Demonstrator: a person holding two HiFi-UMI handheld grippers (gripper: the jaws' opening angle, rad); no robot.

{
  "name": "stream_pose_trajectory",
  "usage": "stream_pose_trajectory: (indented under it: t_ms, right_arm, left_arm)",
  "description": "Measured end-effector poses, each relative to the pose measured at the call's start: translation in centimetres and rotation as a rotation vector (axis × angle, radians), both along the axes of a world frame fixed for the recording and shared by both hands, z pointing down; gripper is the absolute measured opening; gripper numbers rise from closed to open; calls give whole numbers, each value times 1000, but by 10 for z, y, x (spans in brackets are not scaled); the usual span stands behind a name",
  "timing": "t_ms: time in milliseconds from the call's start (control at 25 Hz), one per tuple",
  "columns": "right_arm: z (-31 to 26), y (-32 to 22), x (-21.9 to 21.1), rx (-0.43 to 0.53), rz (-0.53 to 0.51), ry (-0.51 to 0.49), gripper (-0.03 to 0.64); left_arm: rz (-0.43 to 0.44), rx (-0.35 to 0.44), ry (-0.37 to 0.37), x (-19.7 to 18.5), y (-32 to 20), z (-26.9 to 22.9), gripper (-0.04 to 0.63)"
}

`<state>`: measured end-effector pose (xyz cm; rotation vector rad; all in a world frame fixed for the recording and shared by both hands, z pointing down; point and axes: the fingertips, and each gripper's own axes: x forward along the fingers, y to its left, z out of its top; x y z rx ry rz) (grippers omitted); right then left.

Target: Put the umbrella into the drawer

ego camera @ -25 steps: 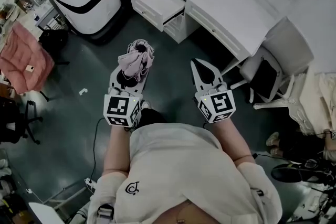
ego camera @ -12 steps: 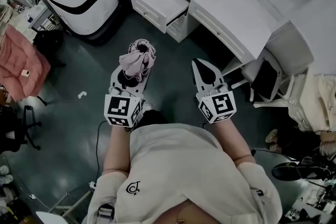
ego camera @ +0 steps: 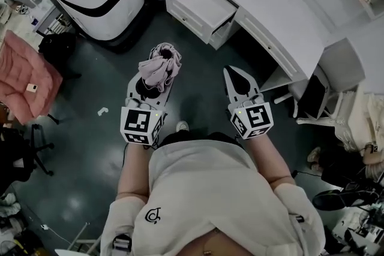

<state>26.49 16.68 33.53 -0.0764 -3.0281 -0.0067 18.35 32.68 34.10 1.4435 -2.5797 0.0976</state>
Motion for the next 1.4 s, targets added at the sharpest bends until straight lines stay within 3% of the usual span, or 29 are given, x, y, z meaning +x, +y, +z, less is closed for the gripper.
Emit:
stream_pose_trajectory:
  t_ms: [320, 600, 920, 1160, 1400]
  right_arm:
    - [27, -7, -65, -21, -35, 57, 6]
    - [26, -60, -150, -77, -45, 13, 6]
    - [9, -150, -250, -71, -94, -16, 6]
    - [23, -215, -291, -74, -71, 8, 6]
    - [37, -262, -313, -51, 29, 10, 6]
  left_arm:
    - [-32, -16, 60, -60, -7, 25, 235]
    - [-89, -27, -3, -135, -44, 17, 235]
    - [-144, -9, -30, -236, -127, -3, 235]
    - [-83, -41, -56, -288, -204, 5, 235]
    - [38, -79, -38, -325, -267, 25, 235]
